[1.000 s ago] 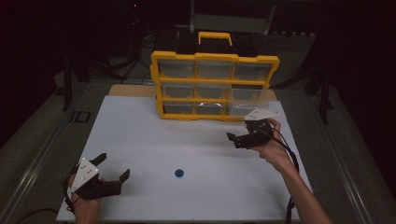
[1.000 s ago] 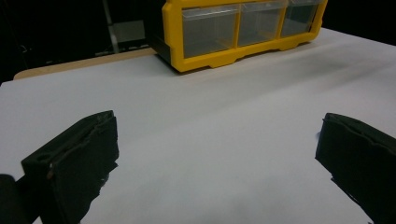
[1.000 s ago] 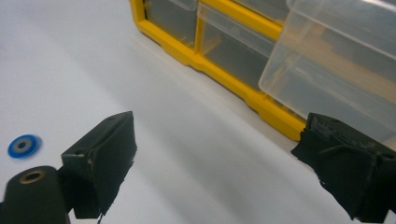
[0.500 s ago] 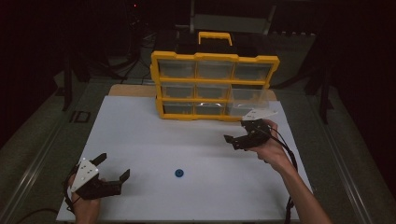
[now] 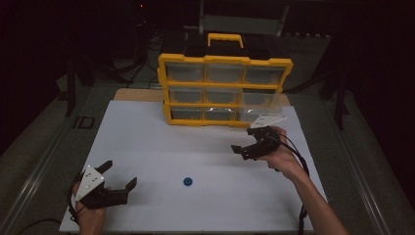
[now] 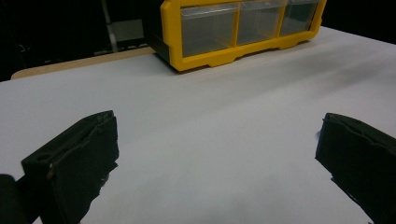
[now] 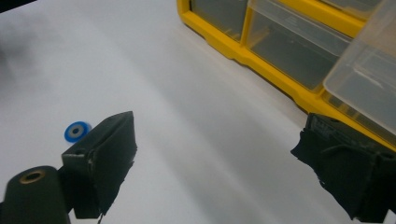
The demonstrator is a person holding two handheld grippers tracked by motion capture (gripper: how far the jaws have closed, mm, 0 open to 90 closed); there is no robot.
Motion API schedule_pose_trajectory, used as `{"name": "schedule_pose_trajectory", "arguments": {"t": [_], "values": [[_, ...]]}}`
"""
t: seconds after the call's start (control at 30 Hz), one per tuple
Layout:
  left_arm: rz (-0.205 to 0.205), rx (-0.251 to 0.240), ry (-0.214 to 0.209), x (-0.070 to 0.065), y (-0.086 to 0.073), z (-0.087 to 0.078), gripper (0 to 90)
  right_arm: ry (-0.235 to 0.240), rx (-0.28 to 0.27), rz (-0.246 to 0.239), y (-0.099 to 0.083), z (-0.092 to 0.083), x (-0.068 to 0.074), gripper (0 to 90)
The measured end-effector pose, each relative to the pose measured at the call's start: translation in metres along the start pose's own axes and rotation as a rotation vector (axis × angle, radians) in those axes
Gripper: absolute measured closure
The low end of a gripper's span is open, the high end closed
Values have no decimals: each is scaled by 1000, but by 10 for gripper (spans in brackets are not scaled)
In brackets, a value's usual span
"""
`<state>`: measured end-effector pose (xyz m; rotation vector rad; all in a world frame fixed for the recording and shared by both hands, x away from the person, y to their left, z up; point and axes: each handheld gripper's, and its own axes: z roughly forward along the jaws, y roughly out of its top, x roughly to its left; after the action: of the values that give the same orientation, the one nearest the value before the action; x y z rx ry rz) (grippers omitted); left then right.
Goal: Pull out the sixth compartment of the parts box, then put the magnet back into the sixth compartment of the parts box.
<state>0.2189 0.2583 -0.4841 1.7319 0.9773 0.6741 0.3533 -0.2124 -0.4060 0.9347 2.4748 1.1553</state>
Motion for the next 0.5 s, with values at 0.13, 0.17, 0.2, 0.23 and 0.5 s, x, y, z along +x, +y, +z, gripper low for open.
{"name": "schedule_pose_trajectory", "arguments": {"t": [0.13, 0.17, 0.2, 0.23, 0.5], "values": [[-3, -3, 0, 0, 0, 0, 0, 19, 4, -14, 1, 1, 2, 104], [-3, -2, 0, 0, 0, 0, 0, 20, 6, -17, 1, 2, 3, 104], [-3, -2, 0, 0, 0, 0, 0, 20, 6, -17, 1, 2, 3, 104], [-4, -2, 1, 0, 0, 0, 0, 26, 12, -24, 1, 3, 3, 104], [-4, -3, 2, 0, 0, -1, 0, 53, 30, -42, 3, 9, 10, 104]]}}
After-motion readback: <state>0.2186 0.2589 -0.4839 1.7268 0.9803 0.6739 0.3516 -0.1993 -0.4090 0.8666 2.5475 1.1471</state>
